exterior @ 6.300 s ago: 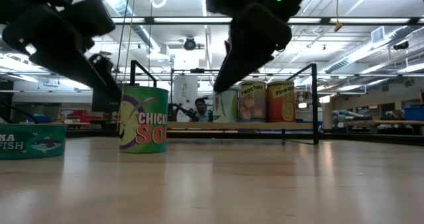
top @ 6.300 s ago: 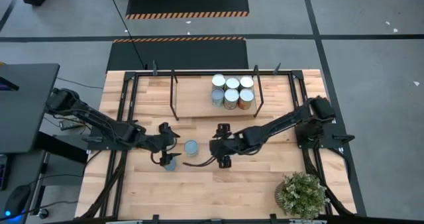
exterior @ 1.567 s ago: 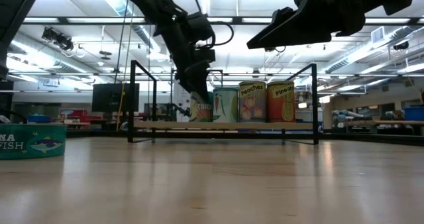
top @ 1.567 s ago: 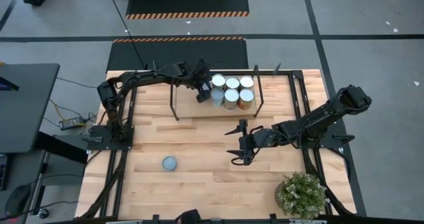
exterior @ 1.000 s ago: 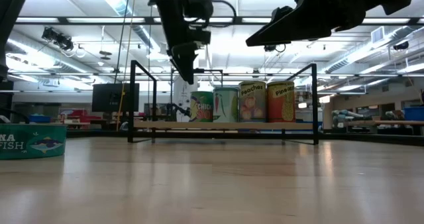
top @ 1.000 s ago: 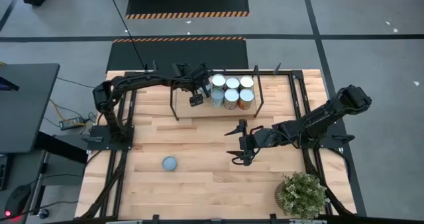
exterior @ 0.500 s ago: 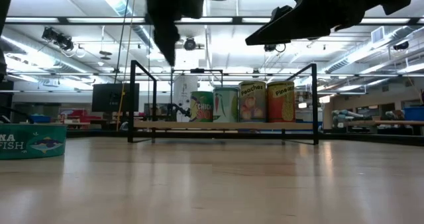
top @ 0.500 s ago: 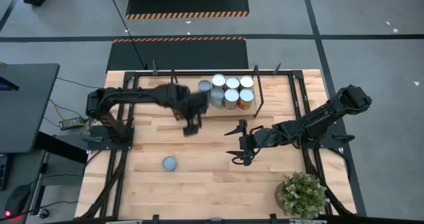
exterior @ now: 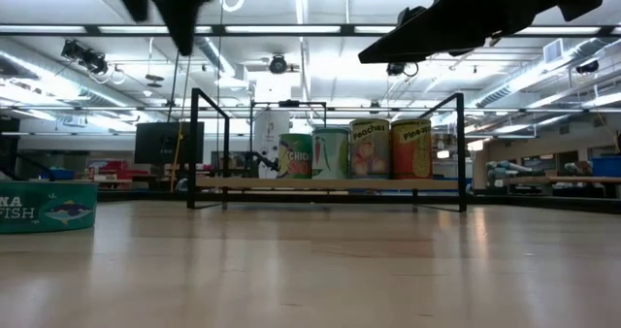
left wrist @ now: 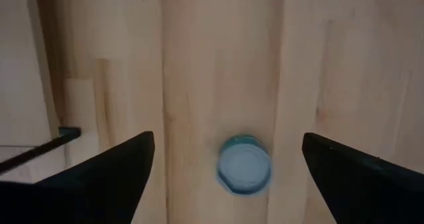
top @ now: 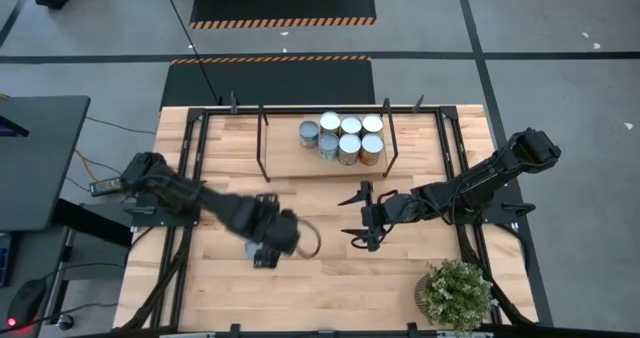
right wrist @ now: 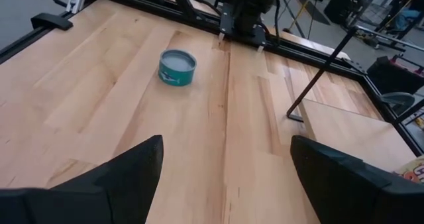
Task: Pick and place cans onto a shelf
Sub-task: Put the canned tuna fish on the shelf
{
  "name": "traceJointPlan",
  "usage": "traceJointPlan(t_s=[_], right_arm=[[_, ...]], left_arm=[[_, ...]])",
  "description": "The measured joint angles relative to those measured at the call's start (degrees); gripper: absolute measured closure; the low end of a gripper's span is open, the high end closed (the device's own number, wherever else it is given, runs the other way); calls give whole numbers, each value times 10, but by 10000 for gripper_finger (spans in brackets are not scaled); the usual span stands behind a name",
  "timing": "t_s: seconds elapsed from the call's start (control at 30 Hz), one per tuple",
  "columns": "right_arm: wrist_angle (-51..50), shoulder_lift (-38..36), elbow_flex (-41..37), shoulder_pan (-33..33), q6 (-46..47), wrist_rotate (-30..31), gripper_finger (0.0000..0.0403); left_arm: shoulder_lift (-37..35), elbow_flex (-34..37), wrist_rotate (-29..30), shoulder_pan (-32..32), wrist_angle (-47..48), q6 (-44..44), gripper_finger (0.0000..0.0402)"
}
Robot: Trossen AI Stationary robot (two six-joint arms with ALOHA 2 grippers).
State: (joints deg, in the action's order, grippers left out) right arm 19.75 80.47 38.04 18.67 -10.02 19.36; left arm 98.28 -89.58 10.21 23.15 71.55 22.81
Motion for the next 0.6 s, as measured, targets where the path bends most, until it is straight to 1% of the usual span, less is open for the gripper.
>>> traceJointPlan(t_s=[0.1, 0.27, 0.37, 0.47, 0.6], right_arm=[[3, 0, 0, 0, 0, 0, 65], [4, 1, 0, 0, 0, 0, 65], [4, 1, 0, 0, 0, 0, 65], [4, 1, 0, 0, 0, 0, 65], [4, 1, 0, 0, 0, 0, 65]], left_arm=[[-1, 0, 16, 47, 12, 55, 13], [-2, 0, 5, 109, 35, 185, 13], [-2, 0, 6, 141, 58, 244, 13], [-2, 0, 34, 163, 72, 275, 13], [-2, 2, 66, 173, 79, 287, 13]])
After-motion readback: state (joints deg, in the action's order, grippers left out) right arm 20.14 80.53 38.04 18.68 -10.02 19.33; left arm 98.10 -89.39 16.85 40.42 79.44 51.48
